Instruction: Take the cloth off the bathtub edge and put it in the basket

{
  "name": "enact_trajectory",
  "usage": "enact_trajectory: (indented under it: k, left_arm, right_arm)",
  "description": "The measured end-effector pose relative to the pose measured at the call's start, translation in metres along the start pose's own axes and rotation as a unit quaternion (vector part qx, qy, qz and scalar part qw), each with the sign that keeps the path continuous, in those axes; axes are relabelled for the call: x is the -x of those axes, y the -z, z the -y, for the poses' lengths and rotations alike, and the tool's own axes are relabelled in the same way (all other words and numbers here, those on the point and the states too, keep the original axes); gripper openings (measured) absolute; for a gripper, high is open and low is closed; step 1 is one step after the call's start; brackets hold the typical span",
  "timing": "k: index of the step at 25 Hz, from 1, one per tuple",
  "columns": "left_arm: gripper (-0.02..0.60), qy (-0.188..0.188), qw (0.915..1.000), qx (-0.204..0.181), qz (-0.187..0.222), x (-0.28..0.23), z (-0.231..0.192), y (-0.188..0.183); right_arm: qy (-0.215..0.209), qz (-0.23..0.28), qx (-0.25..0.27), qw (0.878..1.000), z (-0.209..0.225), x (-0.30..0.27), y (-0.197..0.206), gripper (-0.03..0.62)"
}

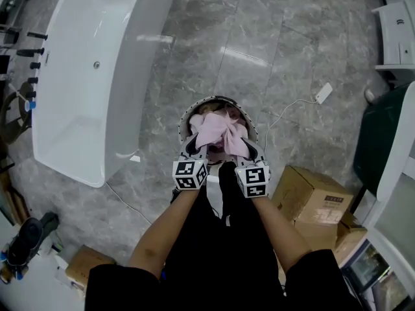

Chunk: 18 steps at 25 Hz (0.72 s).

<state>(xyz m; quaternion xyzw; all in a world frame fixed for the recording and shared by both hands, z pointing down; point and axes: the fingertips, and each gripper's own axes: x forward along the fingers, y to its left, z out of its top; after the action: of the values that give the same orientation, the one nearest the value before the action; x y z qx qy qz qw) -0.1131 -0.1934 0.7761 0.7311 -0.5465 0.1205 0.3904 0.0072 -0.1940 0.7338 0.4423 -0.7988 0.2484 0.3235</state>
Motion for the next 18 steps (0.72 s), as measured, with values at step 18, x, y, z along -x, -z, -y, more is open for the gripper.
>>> enact_trajectory:
  k: [18]
  left_arm:
    - [0.091,0.023,0.9905,-0.074,-0.114,-0.082,-0.055,0.076]
  right_arm:
    - [-0.020,-0.111,-0.040,0.993,0.009,-0.111,0.093,0.037]
